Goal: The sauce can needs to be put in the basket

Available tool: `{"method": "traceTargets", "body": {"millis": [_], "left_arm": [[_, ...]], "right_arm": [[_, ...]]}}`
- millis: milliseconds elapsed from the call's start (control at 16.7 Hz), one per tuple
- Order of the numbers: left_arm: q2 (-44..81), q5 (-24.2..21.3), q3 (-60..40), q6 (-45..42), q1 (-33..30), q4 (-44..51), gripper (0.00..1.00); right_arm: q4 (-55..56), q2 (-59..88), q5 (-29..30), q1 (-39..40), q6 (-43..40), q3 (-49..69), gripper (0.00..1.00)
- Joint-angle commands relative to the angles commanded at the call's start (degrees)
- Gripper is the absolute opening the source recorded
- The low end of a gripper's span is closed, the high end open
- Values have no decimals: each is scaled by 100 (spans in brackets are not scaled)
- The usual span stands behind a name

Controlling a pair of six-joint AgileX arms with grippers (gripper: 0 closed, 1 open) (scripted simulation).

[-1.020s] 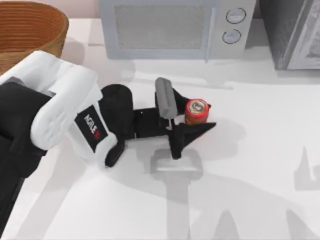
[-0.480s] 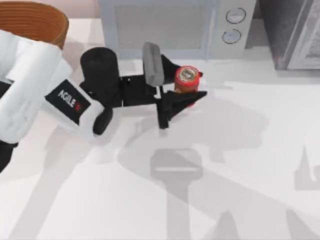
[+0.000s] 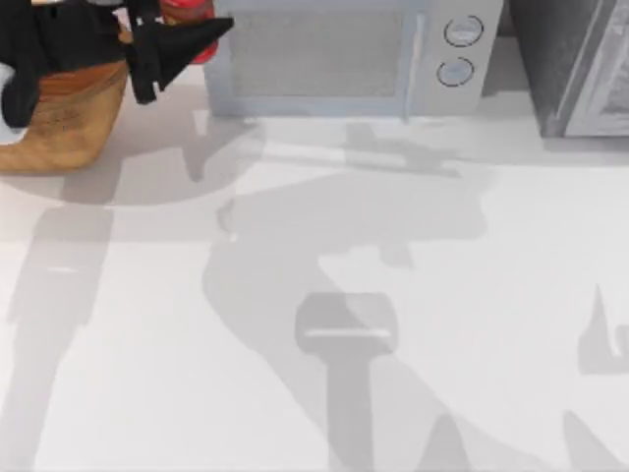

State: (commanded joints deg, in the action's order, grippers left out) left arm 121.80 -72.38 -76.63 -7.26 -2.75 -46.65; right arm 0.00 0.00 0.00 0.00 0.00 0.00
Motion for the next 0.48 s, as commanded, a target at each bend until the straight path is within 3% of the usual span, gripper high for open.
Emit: {"method": "traceTargets", "body": {"millis": [300, 480], "left_arm": [[-379, -138, -303, 278, 1902, 879, 0], [-425, -116, -418, 451, 2619, 1154, 0]], "right_arm": [[0, 0, 0, 0, 0, 0, 100], [0, 0, 0, 0, 0, 0, 100]]}}
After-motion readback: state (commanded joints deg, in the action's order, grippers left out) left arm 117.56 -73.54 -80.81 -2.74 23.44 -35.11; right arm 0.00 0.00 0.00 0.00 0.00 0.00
